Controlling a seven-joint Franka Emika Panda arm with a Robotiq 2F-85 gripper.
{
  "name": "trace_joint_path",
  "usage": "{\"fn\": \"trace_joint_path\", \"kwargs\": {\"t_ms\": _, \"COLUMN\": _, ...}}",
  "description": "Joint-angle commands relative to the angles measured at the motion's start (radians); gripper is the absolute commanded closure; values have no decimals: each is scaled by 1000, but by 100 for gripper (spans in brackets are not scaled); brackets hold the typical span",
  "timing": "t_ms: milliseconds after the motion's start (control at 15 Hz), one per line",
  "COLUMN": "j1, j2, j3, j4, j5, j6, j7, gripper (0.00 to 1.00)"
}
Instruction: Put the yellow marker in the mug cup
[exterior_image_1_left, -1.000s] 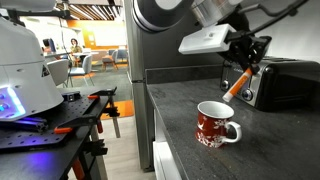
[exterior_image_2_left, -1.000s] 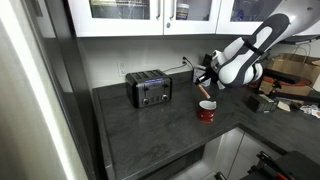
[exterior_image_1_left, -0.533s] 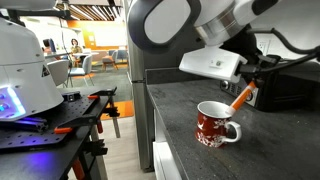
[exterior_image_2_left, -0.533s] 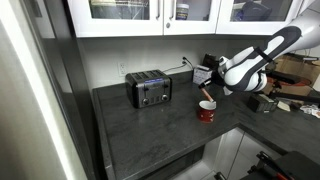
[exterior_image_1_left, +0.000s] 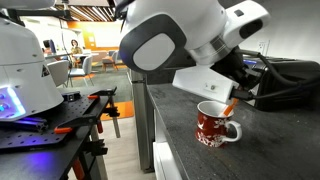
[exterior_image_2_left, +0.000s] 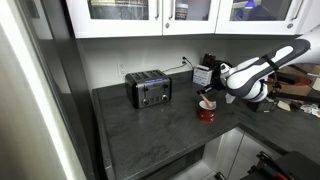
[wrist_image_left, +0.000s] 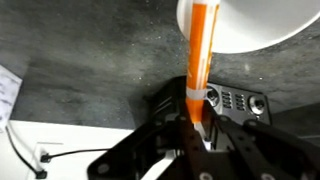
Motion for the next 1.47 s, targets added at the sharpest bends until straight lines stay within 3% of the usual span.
{"fn": "trace_joint_path", "kwargs": {"t_ms": 0, "j1": -48, "j2": 55, "j3": 38, "j4": -22, "j5": -3, "j6": 0, "j7": -106, "gripper": 95}}
{"fn": "trace_joint_path", "kwargs": {"t_ms": 133, "j1": -42, "j2": 62, "j3": 40, "j4": -39, "j5": 1, "j6": 0, "j7": -140, "gripper": 90}}
{"fn": "trace_joint_path", "kwargs": {"t_ms": 200, "j1": -31, "j2": 53, "j3": 37, "j4": -51, "j5": 12, "j6": 0, "j7": -147, "gripper": 56}}
{"fn": "trace_joint_path", "kwargs": {"t_ms": 267, "j1": -20, "j2": 39, "j3": 37, "j4": -63, "j5": 22, "j6": 0, "j7": -155, "gripper": 55}}
{"fn": "trace_joint_path", "kwargs": {"t_ms": 467, "j1": 11, "j2": -38, "j3": 48, "j4": -93, "j5": 69, "j6": 0, "j7": -166, "gripper": 32}}
{"fn": "trace_joint_path", "kwargs": {"t_ms": 733, "j1": 103, "j2": -273, "j3": 34, "j4": -120, "j5": 304, "j6": 0, "j7": -154, "gripper": 4}}
{"fn": "trace_joint_path", "kwargs": {"t_ms": 800, "j1": 134, "j2": -329, "j3": 23, "j4": -130, "j5": 369, "j6": 0, "j7": -158, "gripper": 0}}
{"fn": "trace_joint_path", "kwargs": {"t_ms": 1000, "j1": 271, "j2": -502, "j3": -14, "j4": -233, "j5": 566, "j6": 0, "j7": -120, "gripper": 0}}
{"fn": "trace_joint_path", "kwargs": {"t_ms": 1133, "j1": 408, "j2": -612, "j3": -47, "j4": -331, "j5": 727, "j6": -7, "j7": -79, "gripper": 0}}
{"fn": "trace_joint_path", "kwargs": {"t_ms": 1400, "j1": 681, "j2": -807, "j3": -93, "j4": -437, "j5": 1079, "j6": -141, "j7": -21, "gripper": 0}}
